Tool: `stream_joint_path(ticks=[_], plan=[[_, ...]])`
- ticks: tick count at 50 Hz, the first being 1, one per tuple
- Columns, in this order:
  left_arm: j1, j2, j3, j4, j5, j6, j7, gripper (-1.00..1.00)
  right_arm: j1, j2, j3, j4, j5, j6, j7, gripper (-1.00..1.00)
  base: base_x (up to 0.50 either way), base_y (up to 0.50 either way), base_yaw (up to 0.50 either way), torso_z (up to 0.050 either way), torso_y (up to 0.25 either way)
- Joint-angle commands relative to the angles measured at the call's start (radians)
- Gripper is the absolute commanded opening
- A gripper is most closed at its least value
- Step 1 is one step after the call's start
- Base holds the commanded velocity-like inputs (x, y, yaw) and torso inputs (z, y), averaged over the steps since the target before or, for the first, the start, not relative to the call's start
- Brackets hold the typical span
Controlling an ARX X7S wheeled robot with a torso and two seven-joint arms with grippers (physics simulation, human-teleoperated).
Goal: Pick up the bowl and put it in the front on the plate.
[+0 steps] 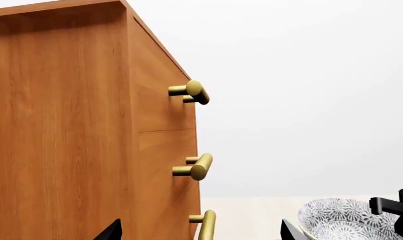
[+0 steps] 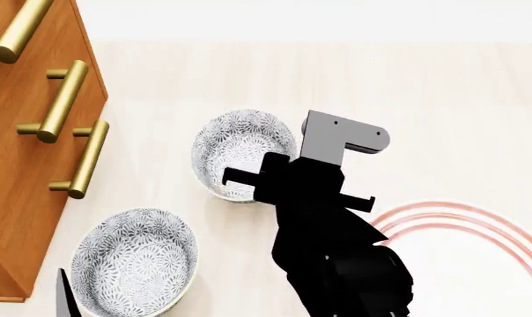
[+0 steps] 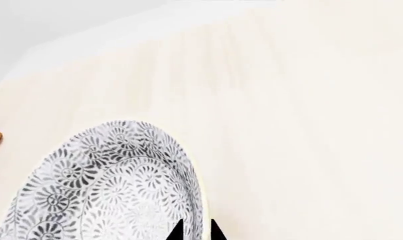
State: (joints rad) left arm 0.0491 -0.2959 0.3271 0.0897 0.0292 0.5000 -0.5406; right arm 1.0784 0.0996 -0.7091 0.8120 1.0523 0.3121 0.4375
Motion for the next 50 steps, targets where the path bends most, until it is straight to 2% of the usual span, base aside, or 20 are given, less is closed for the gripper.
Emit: stream_joint_path(ticks=[1, 14, 26, 38, 42, 50], plan=[[-0.002, 0.006, -0.006, 0.001, 0.007, -0.003, 0.007, 1.00, -0.005, -0.001, -0.002, -0.015, 0.003, 0.002, -0.007, -1.00, 0.00, 0.00, 0.00, 0.000, 0.000], [-0.003, 0.003, -0.002, 0.000, 0.006, -0.003, 0.003, 1.00, -0.005, 0.056, 0.009, -0.177, 0.014, 0.014, 0.076, -1.00, 0.00, 0.00, 0.00, 0.000, 0.000], [-0.002, -0.001, 0.001, 0.001, 0.004, -0.002, -0.001, 1.00, 0.030, 0.172, 0.073, -0.422, 0.081, 0.062, 0.173, -1.00, 0.00, 0.00, 0.00, 0.000, 0.000], [-0.006, -0.002, 0.001, -0.002, 0.001, -0.005, -0.007, 1.00, 0.054, 0.336, 0.154, -0.705, 0.159, 0.110, 0.260, -1.00, 0.00, 0.00, 0.00, 0.000, 0.000], [-0.006, -0.003, 0.001, 0.003, 0.001, -0.010, -0.009, 1.00, 0.034, 0.431, 0.193, -0.877, 0.225, 0.143, 0.295, -1.00, 0.00, 0.00, 0.00, 0.000, 0.000], [-0.005, -0.003, 0.007, 0.000, 0.000, -0.009, -0.010, 1.00, 0.001, 0.576, 0.263, -1.073, 0.313, 0.167, 0.324, -1.00, 0.00, 0.00, 0.00, 0.000, 0.000]])
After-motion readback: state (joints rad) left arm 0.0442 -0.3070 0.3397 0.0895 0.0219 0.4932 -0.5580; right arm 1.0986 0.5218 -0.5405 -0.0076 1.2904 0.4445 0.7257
